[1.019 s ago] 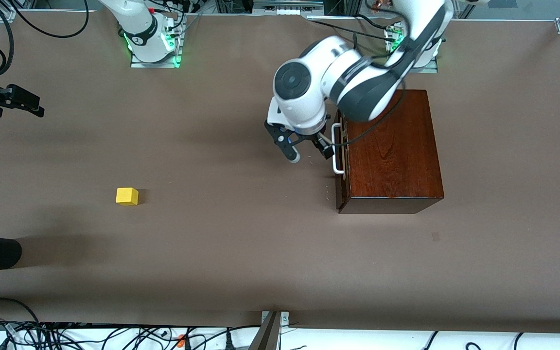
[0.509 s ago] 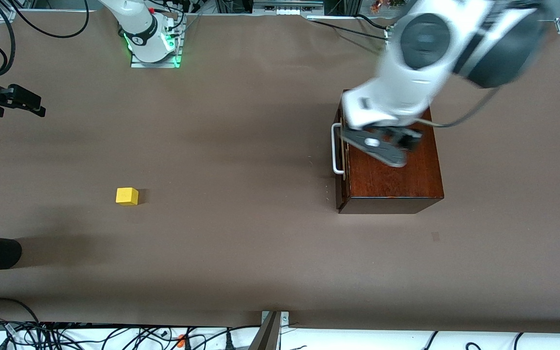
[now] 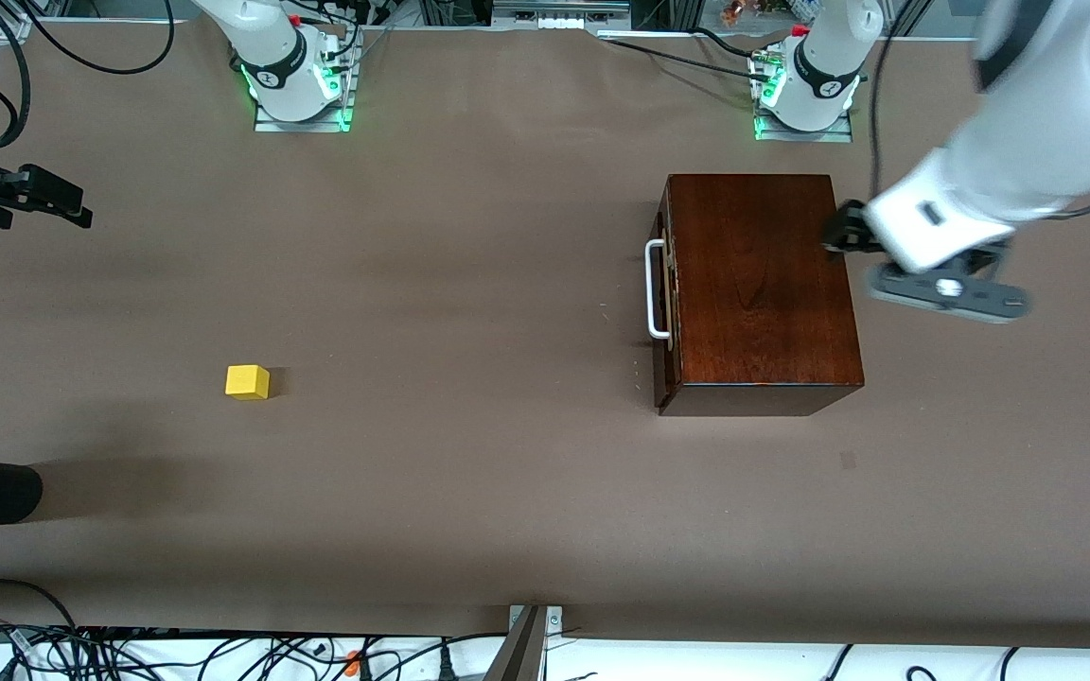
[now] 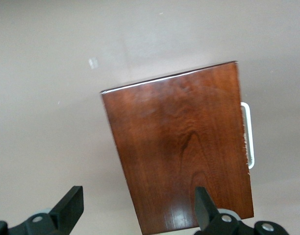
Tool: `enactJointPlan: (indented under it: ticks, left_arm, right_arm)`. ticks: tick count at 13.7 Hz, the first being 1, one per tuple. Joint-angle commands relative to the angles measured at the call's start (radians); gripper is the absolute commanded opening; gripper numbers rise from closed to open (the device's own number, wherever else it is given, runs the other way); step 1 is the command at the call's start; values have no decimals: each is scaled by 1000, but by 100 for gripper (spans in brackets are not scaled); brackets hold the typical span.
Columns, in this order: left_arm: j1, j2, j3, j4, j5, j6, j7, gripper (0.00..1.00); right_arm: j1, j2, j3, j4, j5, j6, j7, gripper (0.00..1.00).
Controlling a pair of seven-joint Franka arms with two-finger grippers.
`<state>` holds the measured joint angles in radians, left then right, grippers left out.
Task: Open drawer, take yellow block, close drawer
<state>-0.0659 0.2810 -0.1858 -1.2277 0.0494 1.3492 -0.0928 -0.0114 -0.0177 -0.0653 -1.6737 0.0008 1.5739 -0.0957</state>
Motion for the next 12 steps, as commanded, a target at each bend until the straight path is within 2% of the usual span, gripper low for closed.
enactJointPlan:
  ticks: [1,5,7,12]
  left_arm:
    - [-14,-101,97,-125,-48,16,-21,100]
    - [-116,-241,247,-310,-48,93,-1,100]
    - [-115,-284,259,-352,-48,105,22,100]
    - [-80,-292,259,-340,-49,104,106,100]
  right_arm:
    - [-16,4,10,12,18,-15,-6,100]
    - [-15,4,10,12,18,-17,-6,100]
    - [-15,4,10,12,18,-17,-6,100]
    - [-15,4,10,12,18,-15,-6,100]
